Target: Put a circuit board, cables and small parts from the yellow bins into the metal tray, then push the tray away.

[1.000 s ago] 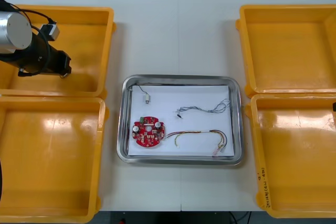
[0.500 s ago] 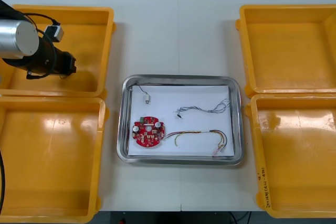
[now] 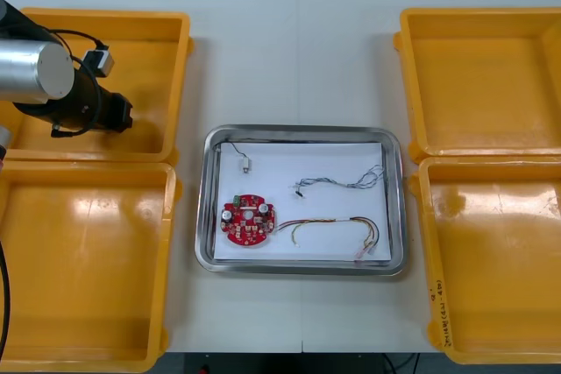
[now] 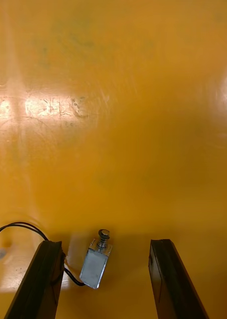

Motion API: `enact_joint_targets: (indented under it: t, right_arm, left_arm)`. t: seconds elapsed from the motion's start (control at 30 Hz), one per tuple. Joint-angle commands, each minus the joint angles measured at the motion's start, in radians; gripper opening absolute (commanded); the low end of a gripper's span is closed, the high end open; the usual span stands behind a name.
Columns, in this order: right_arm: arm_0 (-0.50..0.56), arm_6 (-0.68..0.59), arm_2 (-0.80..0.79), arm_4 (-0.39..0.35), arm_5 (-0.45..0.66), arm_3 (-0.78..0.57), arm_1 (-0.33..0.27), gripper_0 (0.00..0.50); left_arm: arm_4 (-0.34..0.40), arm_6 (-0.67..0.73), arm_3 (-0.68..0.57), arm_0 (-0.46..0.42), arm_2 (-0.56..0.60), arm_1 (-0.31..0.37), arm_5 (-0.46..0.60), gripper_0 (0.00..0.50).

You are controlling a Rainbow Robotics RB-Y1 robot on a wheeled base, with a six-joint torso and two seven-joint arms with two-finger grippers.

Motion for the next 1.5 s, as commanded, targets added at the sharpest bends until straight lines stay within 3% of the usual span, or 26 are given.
enact_joint_targets:
  t: [0.03, 0.37, 0.4, 0.43, 0.5, 0.97, 1.5]
  right_arm:
    - [0.012, 0.065, -0.035, -0.003, 0.008, -0.032, -0.035, 0.500]
    - [0.012, 0.082, -0.035, 0.003, 0.002, -0.048, -0.021, 0.500]
    - [0.012, 0.084, -0.035, 0.003, 0.000, -0.048, -0.021, 0.500]
    - [0.012, 0.087, -0.035, 0.002, -0.001, -0.048, -0.021, 0.500]
    - [0.012, 0.090, -0.035, 0.002, -0.003, -0.048, -0.020, 0.500]
    - [0.012, 0.105, -0.035, -0.003, -0.003, -0.048, -0.020, 0.500]
    - [0.012, 0.105, -0.035, -0.009, -0.005, -0.048, -0.020, 0.500]
  left_arm:
    - [-0.008, 0.115, 0.003, 0.007, -0.016, -0.009, -0.014, 0.500]
    - [-0.014, 0.108, 0.014, 0.007, -0.016, -0.009, -0.014, 0.500]
    - [-0.014, 0.108, 0.014, 0.007, -0.016, -0.009, -0.012, 0.442]
    - [-0.014, 0.108, 0.014, 0.007, -0.016, -0.009, -0.014, 0.269]
    - [-0.016, 0.106, 0.016, 0.007, -0.016, -0.009, -0.012, 0.002]
    - [-0.019, 0.105, 0.014, 0.005, -0.016, -0.008, 0.003, 0.000]
    - [-0.056, 0.105, -0.167, -0.025, 0.096, -0.008, 0.287, 0.000]
